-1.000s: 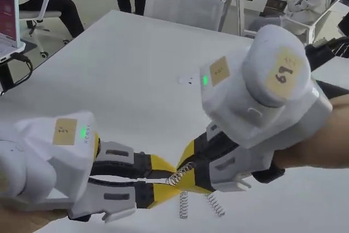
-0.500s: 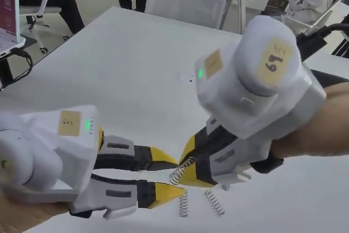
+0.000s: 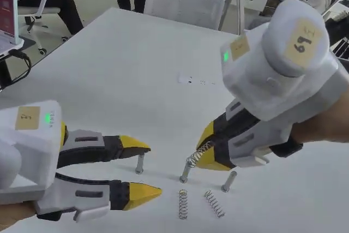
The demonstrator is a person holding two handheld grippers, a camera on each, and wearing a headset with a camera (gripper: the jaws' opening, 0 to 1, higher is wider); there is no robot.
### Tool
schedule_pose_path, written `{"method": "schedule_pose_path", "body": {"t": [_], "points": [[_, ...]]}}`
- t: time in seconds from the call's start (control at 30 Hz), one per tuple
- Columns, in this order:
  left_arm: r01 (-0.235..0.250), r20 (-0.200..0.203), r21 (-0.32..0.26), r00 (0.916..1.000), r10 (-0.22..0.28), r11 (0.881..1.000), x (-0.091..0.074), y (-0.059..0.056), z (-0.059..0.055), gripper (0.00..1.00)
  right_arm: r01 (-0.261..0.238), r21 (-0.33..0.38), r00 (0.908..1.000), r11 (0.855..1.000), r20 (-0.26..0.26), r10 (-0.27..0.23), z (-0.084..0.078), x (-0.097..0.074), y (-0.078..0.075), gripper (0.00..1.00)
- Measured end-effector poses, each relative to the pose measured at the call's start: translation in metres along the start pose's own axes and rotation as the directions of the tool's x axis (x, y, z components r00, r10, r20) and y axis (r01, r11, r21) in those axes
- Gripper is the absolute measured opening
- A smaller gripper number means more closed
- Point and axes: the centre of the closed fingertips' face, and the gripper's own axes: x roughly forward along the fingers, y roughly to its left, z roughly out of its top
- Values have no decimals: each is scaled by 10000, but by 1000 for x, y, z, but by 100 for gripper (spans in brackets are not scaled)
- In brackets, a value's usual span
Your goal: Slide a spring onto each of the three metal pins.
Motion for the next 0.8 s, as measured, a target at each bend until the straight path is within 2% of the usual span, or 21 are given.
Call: {"method": "schedule_pose_path", "body": {"t": [0.33, 0.53, 0.67, 0.7, 0.73, 0.8], "points": [[-863, -189, -381, 9962, 856, 9955, -21, 11, -15, 50, 519, 469, 9984, 9976, -246, -507, -19, -12, -24, 8], [-1347, -463, -427, 9901, 1327, 9900, -28, 18, -24, 59, 844, 698, 9949, 9940, -604, -802, -37, -12, -40, 8], [-1545, -520, -544, 9871, 1517, 9865, -33, 23, -31, 62, 811, 999, 9946, 9917, -724, -741, -47, -9, -45, 8], [-1662, -603, -505, 9848, 1631, 9848, -34, 25, -34, 63, 839, 1068, 9937, 9907, -826, -752, -52, -8, -47, 8], [-1851, -871, -334, 9795, 1816, 9821, -36, 28, -41, 64, 851, 1085, 9935, 9904, -849, -760, -53, -8, -48, 8], [-1904, -1045, -331, 9770, 1860, 9812, -37, 29, -49, 64, 908, 1185, 9925, 9888, -926, -801, -60, -5, -53, 8]]}}
